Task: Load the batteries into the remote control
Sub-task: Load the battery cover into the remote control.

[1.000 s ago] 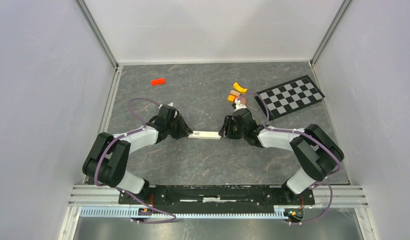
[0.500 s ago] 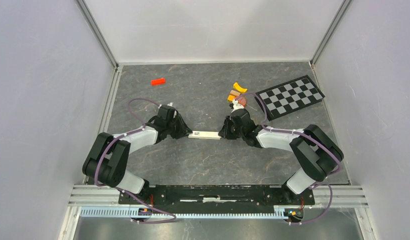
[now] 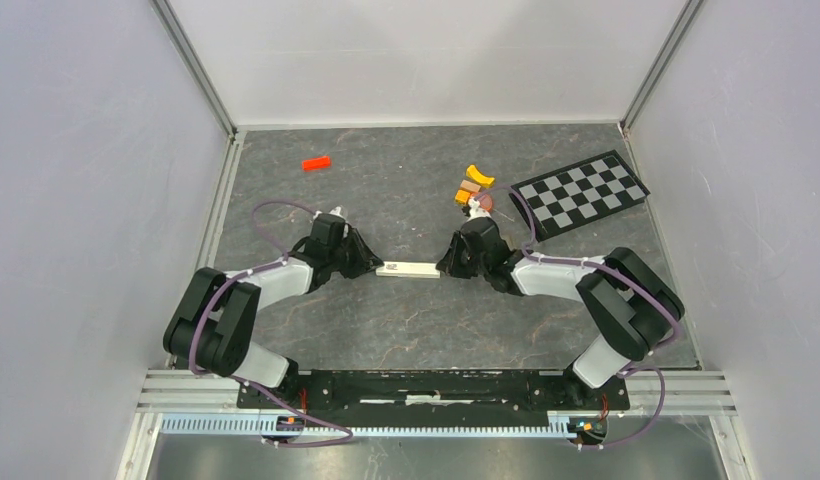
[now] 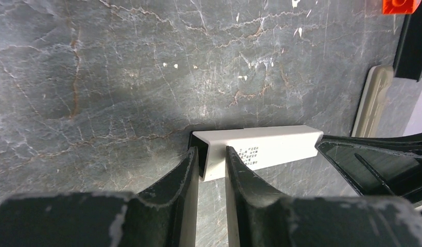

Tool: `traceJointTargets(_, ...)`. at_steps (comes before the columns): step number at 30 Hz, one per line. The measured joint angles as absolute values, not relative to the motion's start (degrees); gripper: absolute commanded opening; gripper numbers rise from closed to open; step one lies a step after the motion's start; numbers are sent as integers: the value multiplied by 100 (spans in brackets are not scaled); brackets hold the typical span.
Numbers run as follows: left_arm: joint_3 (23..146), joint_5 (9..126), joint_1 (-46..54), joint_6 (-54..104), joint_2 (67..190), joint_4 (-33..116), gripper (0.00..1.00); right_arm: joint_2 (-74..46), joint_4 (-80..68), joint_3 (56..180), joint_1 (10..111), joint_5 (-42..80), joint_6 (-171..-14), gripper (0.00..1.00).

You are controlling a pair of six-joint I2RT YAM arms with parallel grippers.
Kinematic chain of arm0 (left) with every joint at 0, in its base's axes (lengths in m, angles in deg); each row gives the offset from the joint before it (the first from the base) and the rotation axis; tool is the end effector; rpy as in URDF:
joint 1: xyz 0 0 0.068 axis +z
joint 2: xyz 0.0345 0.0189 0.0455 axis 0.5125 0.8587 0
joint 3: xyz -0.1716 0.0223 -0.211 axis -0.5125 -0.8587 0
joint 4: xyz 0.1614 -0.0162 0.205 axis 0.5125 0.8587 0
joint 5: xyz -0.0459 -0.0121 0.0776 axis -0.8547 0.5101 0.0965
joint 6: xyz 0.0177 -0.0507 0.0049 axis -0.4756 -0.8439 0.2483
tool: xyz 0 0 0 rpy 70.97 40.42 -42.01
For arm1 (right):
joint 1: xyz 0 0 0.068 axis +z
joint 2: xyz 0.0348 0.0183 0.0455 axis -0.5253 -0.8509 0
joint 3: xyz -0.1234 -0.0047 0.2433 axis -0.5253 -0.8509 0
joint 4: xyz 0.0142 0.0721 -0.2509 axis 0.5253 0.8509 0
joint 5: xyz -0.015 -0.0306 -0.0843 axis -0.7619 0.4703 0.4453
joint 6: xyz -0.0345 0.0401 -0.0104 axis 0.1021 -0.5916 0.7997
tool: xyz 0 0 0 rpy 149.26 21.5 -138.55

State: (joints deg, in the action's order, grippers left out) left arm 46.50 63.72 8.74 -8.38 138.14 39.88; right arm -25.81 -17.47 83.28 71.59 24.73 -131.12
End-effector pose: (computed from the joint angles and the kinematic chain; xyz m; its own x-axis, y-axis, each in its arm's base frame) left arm 0.2495 -0.1092 0.1442 -0.8322 -0.4049 -0.3788 -0.1231 0.8011 -0.5858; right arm 0.2396 0.2019 0.1479 -0.8281 0.2386 -0.5073 -0.0992 0.8282 0.5515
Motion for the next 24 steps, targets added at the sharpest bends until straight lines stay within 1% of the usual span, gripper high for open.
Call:
traceJointTargets(3, 4492, 6315, 911, -930, 13821, 3702, 8, -2642, -1848, 8326, 7196, 2582, -13263, 3)
traceJointTargets(7, 4370, 6315, 977, -1070, 13873, 3376, 7, -2718, -1996, 8306, 7268, 2744, -13434, 4)
traceJointTargets(9, 4363, 6357, 999, -1103, 13902, 3269, 8, -2747, -2047, 8304, 7316, 2851, -13499, 8)
traceJointTargets(10, 4368, 6379, 1001, -1107, 13902, 3258, 9, -2742, -2051, 8304, 7329, 2895, -13517, 12)
traceJointTargets(13, 4525, 6449, 1001, -1120, 13860, 3505, 19, -2653, -2018, 8306, 7368, 3026, -13477, 26)
traceJointTargets(15, 4737, 6523, 973, -1109, 13867, 3844, 30, -2622, -1957, 8306, 7390, 3028, -13331, 34)
traceJointTargets(16, 4864, 6575, 938, -1090, 13867, 4078, 37, -2594, -1898, 8306, 7382, 3026, -13226, 40)
traceJointTargets(17, 4988, 6636, 887, -1057, 13867, 4308, 43, -2546, -1810, 8306, 7360, 3024, -13080, 43)
traceJointTargets(19, 5213, 6730, 820, -967, 13867, 4718, 50, -2436, -1594, 8306, 7318, 3024, -12774, 47)
traceJointTargets(22, 5605, 6914, 782, -836, 13867, 5256, 60, -2332, -1290, 8376, 7237, 2943, -12028, 62)
traceJointTargets(24, 5906, 7039, 817, -749, 13865, 5569, 68, -2351, -1065, 8573, 7202, 2849, -11491, 77)
